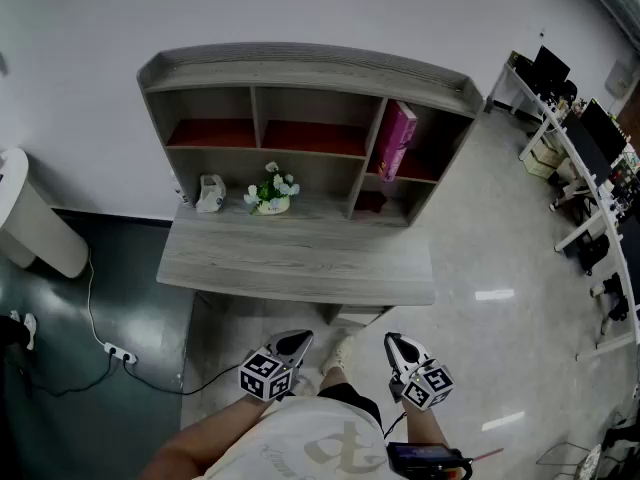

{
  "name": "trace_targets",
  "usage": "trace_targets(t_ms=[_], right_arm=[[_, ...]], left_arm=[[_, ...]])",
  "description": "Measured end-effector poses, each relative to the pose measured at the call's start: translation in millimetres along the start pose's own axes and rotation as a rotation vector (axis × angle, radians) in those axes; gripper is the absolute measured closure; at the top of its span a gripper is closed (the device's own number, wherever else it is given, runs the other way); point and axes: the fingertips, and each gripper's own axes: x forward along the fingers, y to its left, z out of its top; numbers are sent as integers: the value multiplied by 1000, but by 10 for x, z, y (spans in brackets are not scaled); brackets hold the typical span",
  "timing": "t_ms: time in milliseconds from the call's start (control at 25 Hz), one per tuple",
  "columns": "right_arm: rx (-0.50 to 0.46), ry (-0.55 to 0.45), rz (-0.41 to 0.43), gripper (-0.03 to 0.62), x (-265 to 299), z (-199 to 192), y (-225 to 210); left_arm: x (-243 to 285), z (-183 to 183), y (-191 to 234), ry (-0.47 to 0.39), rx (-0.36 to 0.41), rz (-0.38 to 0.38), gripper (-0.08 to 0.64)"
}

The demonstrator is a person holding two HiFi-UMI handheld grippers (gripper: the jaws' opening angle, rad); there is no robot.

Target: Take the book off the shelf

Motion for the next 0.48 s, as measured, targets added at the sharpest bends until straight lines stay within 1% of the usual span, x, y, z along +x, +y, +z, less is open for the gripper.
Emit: trace_targets(t_ms=[480], right_arm=[[-2, -2, 10, 591, -43, -4, 87]], left_arm=[[-73, -25, -36, -3, -2, 5, 558]])
